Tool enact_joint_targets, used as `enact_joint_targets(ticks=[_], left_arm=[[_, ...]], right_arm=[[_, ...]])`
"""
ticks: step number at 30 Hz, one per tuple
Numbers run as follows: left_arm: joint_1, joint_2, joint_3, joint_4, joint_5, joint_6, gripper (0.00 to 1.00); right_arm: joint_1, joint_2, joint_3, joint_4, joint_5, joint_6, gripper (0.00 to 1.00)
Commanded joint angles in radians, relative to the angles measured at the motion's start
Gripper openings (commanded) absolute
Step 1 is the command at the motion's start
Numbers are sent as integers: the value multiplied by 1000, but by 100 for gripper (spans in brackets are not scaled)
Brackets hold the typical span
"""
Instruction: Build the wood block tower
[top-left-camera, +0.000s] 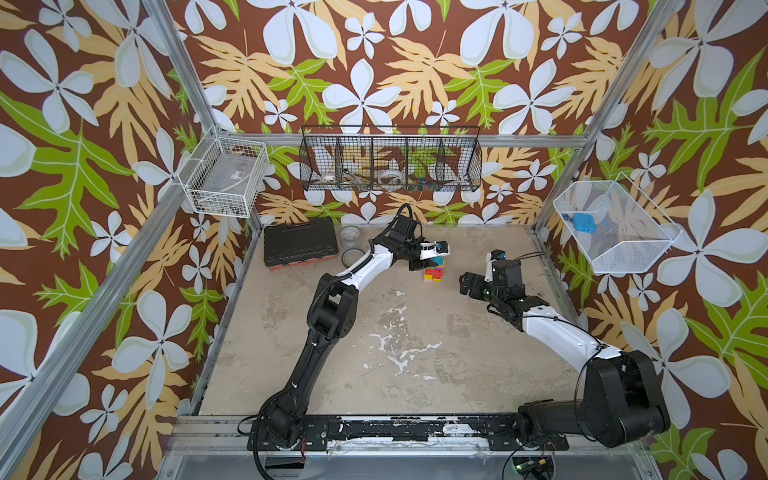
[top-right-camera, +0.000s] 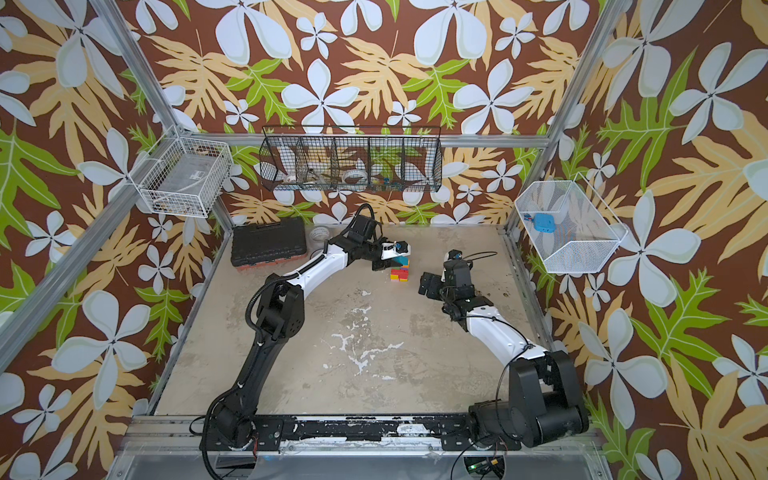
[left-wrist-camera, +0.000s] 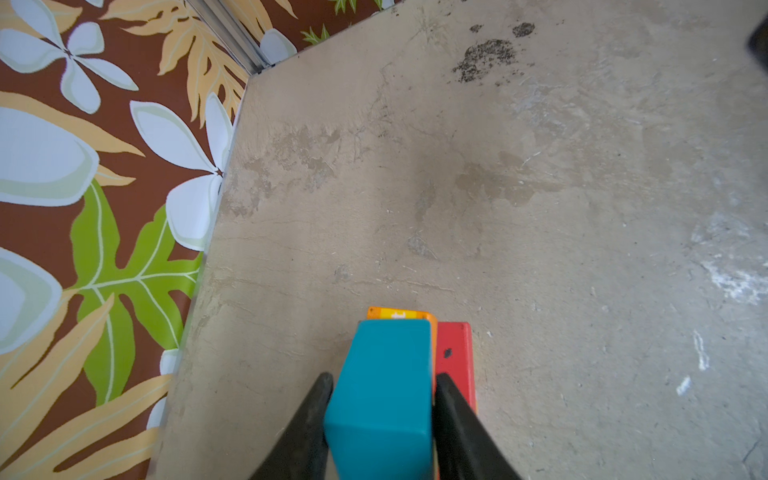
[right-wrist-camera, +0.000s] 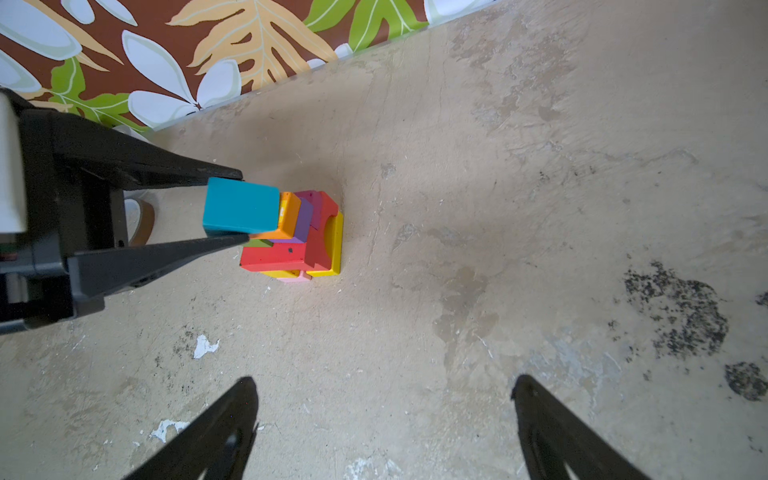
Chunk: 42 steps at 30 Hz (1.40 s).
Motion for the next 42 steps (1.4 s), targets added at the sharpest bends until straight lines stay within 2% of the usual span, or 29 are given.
enact_joint_targets(ticks=[1, 13, 29, 30, 31, 33, 37, 40, 42], left_arm=[[-1, -24, -19, 24, -1, 6, 48], [-5, -36, -32, 84, -24, -40, 58], [-9, -79, -70, 109, -21, -57, 61], [-9, -97, -86, 109, -8, -64, 71], [-11, -117, -101, 109, 2, -68, 98], [-14, -184, -162, 118, 11, -90, 100], [-17, -384, -366, 198, 22, -194, 100], [-17, -603, -627, 368, 15, -327, 100], [-15, -770, -855, 567, -66, -453, 100]], right_arm=[[0, 3, 8, 13, -3, -3, 95], [0, -2, 9, 10, -5, -3, 95], [0, -4, 11, 4, -4, -1, 95], [0, -8, 11, 4, -2, 1, 95], [0, -15, 11, 4, 4, 1, 96], [0, -39, 7, 4, 25, 8, 100], [-11, -109, -9, 3, 63, 28, 100], [-76, -160, -22, 30, 52, 105, 100], [-137, -169, -44, 106, 42, 171, 100]])
